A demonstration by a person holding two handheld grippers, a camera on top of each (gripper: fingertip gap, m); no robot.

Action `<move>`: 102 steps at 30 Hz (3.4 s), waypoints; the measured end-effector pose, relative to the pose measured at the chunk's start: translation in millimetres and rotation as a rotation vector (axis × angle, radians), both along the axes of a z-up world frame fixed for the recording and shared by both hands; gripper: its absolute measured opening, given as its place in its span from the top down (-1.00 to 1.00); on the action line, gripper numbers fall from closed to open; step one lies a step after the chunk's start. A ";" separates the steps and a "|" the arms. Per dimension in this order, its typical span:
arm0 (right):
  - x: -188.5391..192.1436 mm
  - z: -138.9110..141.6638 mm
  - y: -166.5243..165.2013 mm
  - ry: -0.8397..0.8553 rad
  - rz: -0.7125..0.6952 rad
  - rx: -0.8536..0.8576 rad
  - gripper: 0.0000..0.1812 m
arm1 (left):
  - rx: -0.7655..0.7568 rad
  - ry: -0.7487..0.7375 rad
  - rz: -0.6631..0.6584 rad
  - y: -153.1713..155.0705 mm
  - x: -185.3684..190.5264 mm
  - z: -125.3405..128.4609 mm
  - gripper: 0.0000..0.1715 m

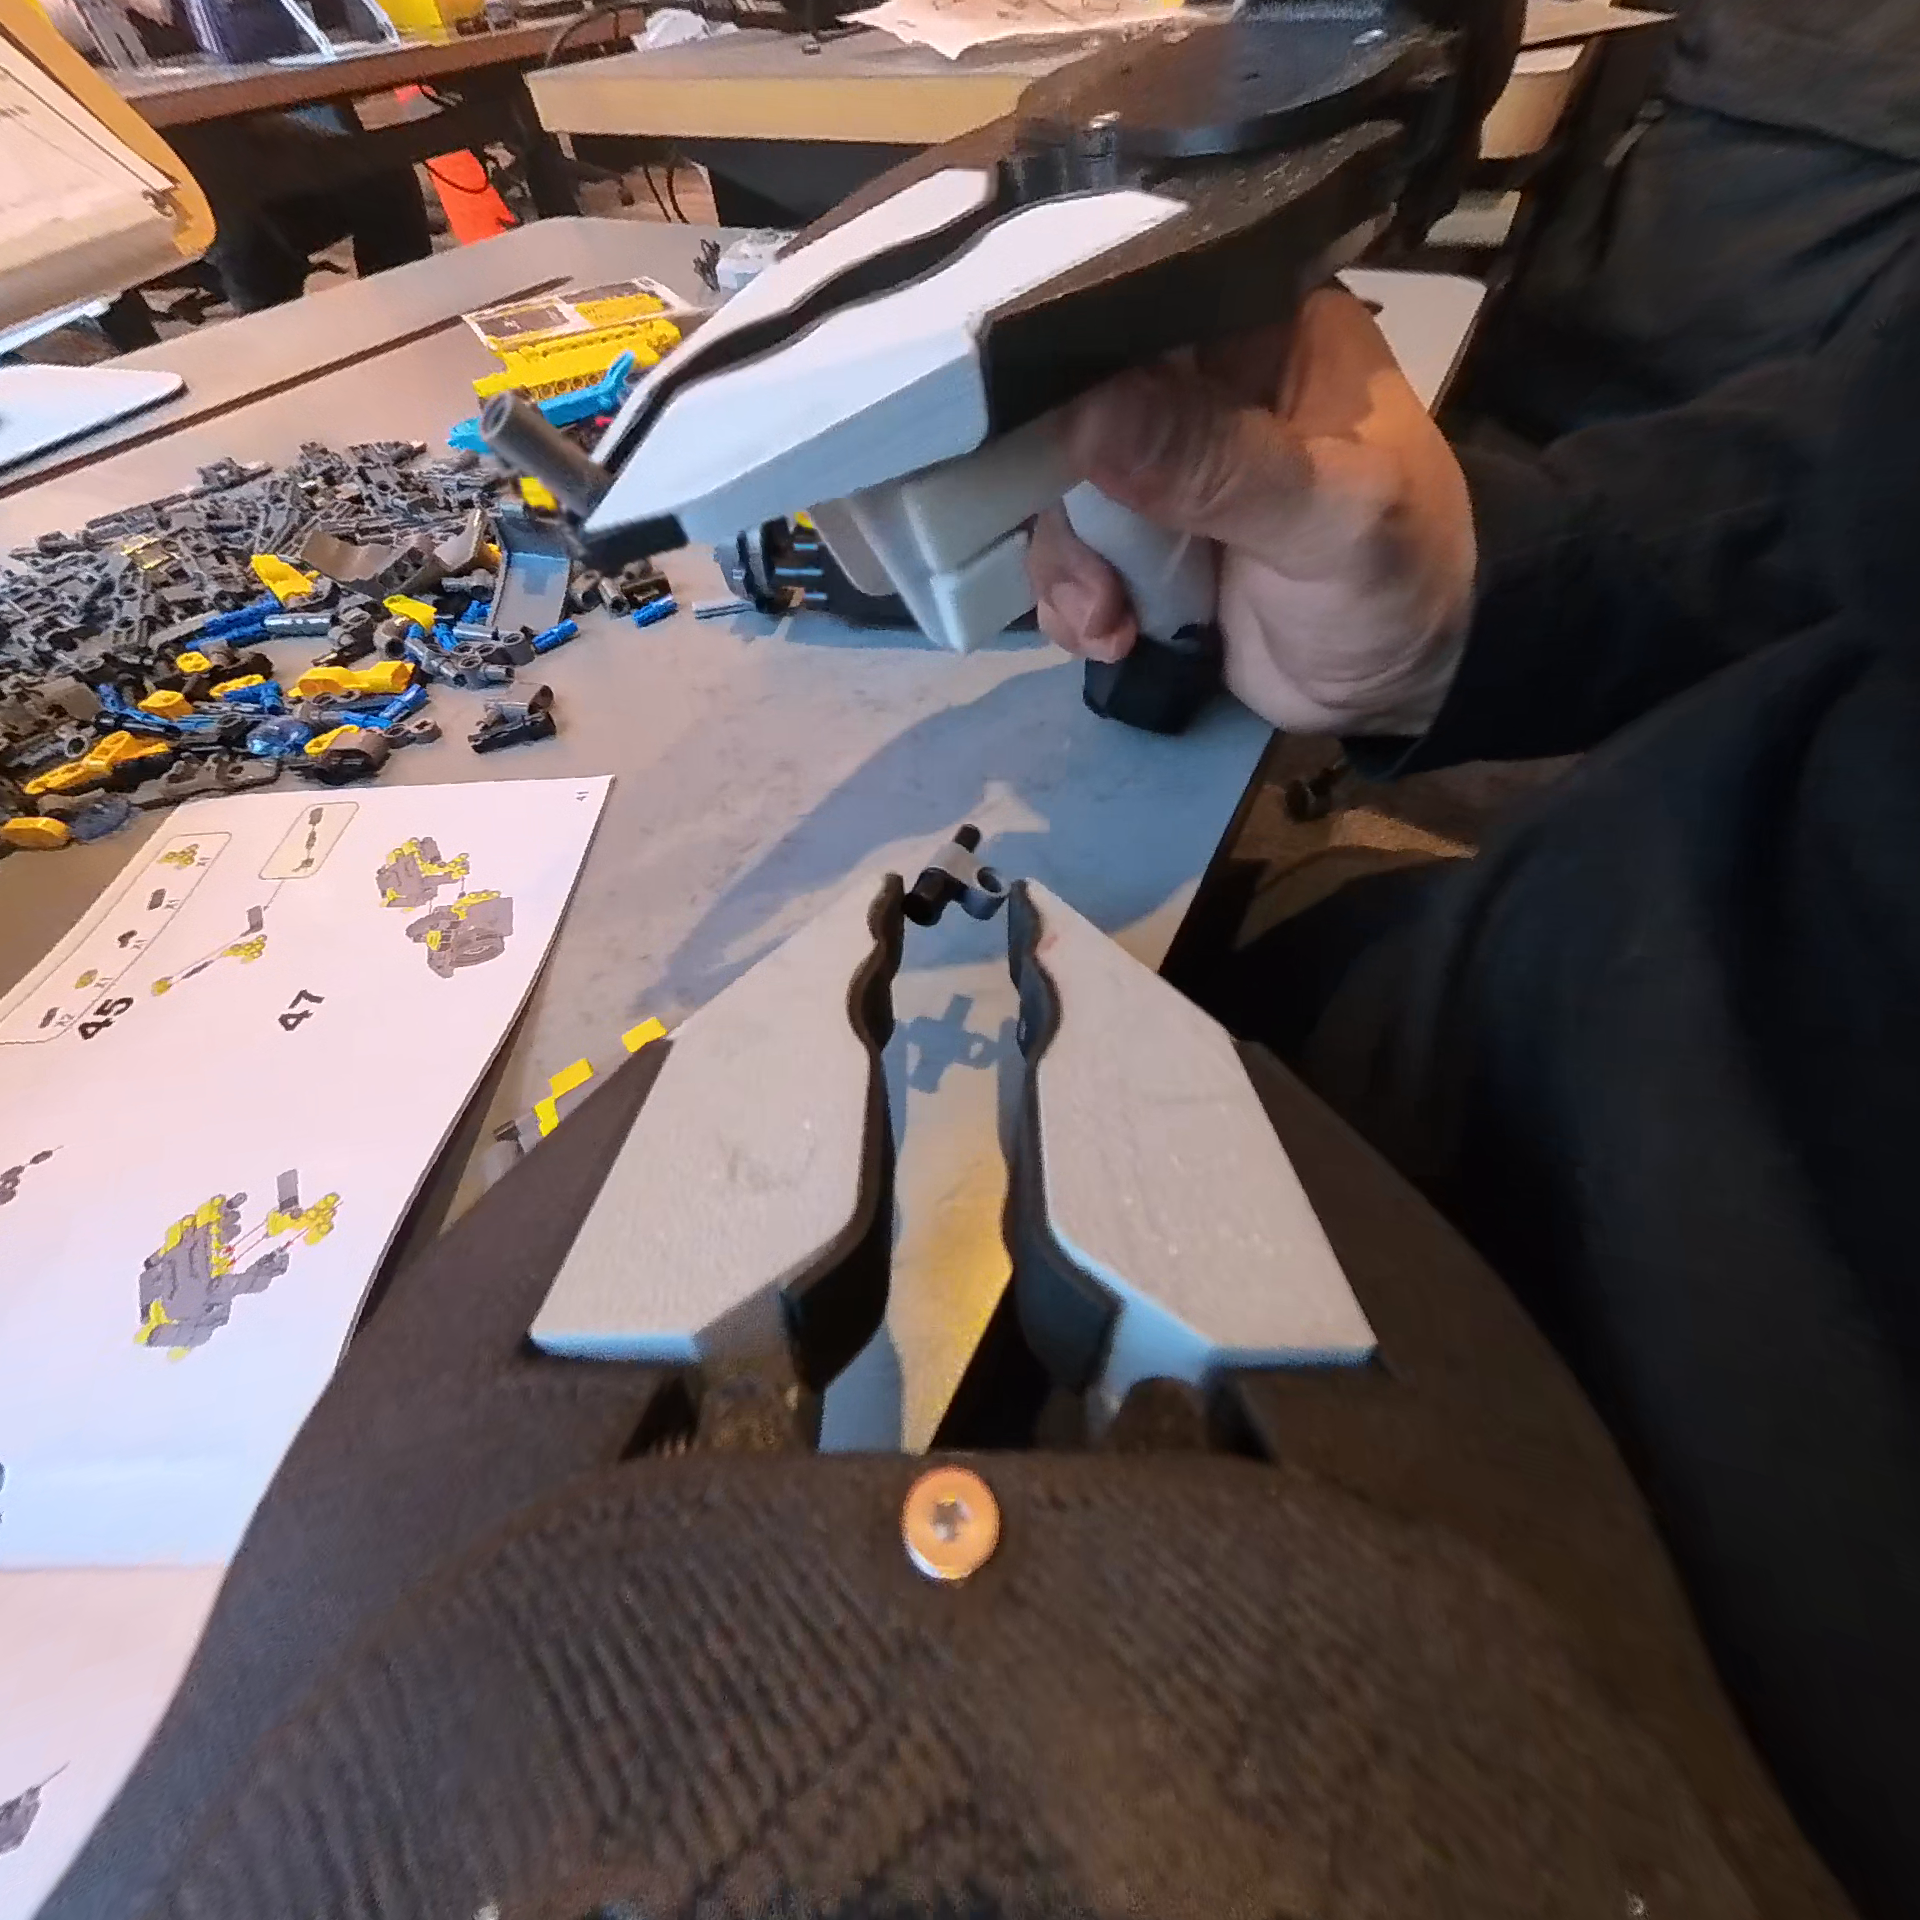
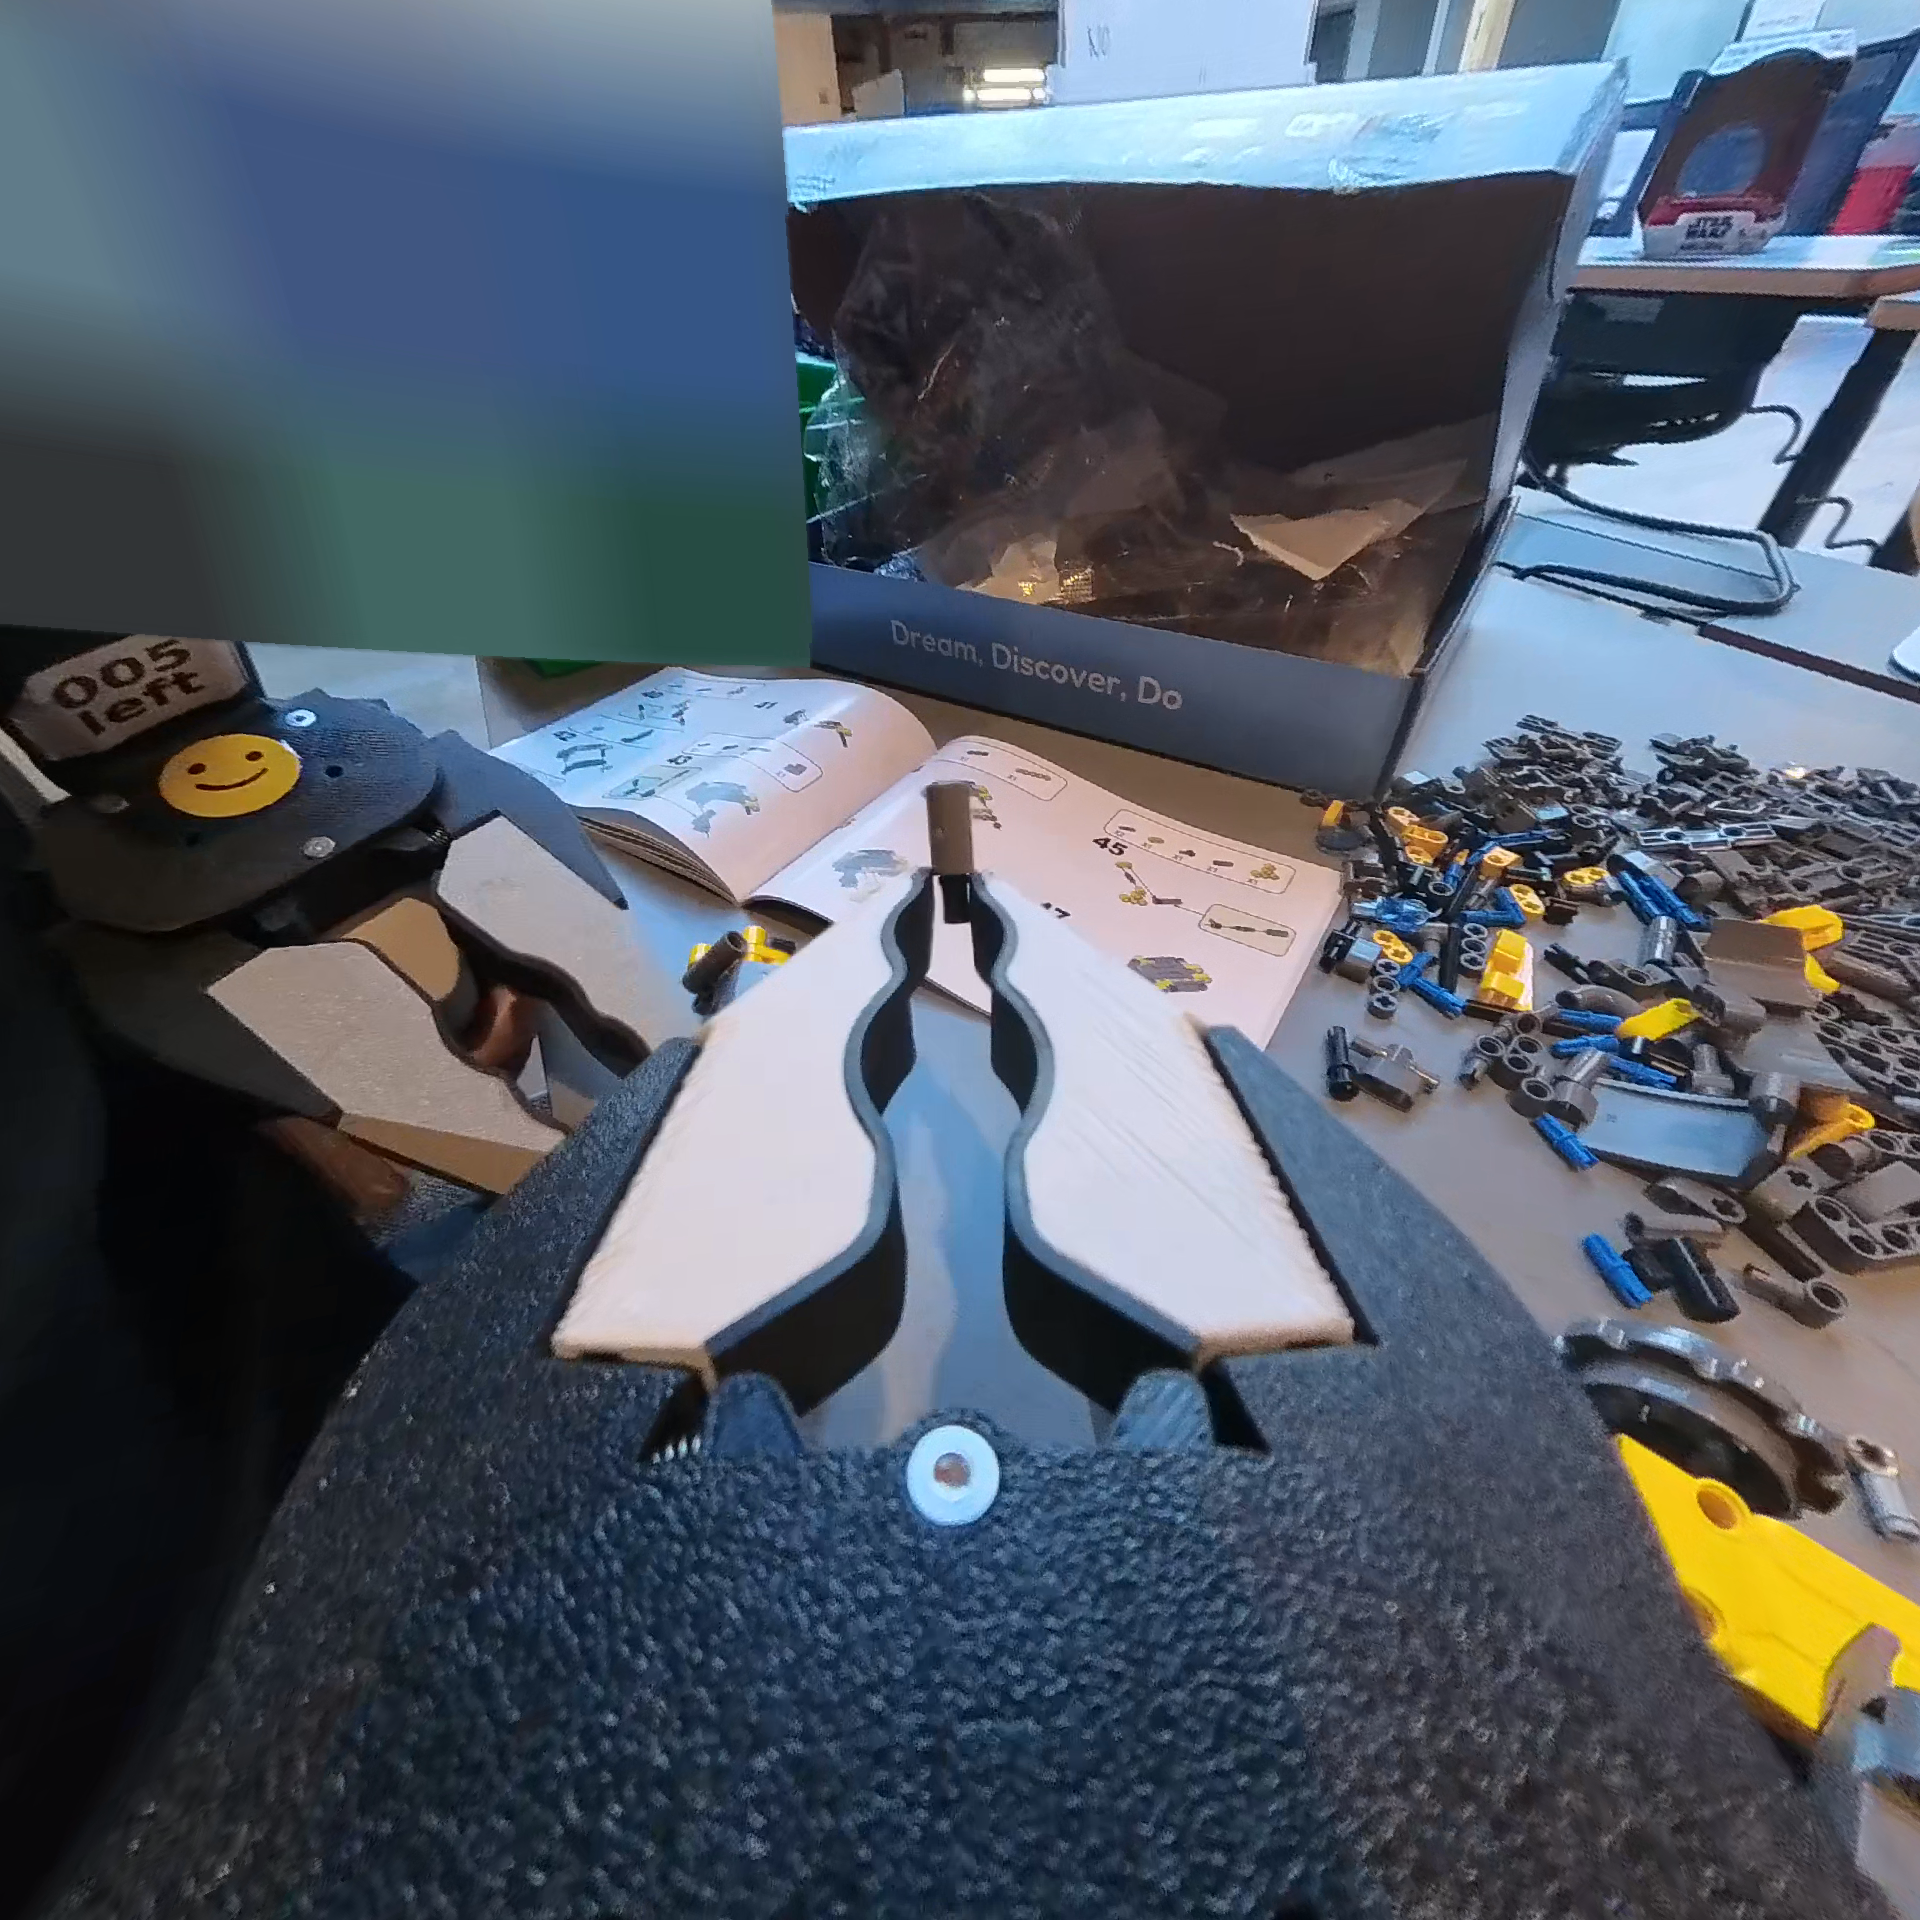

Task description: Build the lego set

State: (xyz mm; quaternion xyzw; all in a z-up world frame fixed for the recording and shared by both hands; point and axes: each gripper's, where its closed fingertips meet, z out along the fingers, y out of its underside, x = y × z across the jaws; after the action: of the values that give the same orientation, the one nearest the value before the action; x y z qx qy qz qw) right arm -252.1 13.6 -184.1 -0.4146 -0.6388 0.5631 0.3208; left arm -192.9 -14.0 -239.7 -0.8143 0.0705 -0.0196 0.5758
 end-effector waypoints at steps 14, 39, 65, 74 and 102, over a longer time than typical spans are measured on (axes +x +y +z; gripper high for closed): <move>13.7 12.8 -3.0 0.083 0.051 -0.048 0.94 | -0.032 -0.181 0.042 6.3 -7.3 -7.1 0.78; 26.8 17.4 -16.6 0.086 0.189 -0.117 0.94 | -0.011 -0.213 0.049 9.2 -7.2 -5.5 0.78; 56.0 -4.7 -6.4 -0.198 0.232 -0.431 0.94 | -0.086 0.079 0.097 -0.4 -9.6 1.1 0.67; 65.5 -9.6 -15.3 -0.231 0.283 -0.413 0.94 | -0.136 0.071 0.092 -2.9 -6.7 4.8 0.71; 77.2 -11.5 -54.4 -0.496 0.560 -0.850 0.94 | 0.034 0.606 0.014 0.3 17.3 41.7 0.70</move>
State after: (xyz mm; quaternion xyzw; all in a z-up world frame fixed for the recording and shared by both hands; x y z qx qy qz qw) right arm -174.9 -40.9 -195.6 -0.4422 -0.4977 0.7200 -0.1957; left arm -175.6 -13.7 -198.0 -0.7737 0.2338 0.2294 0.5423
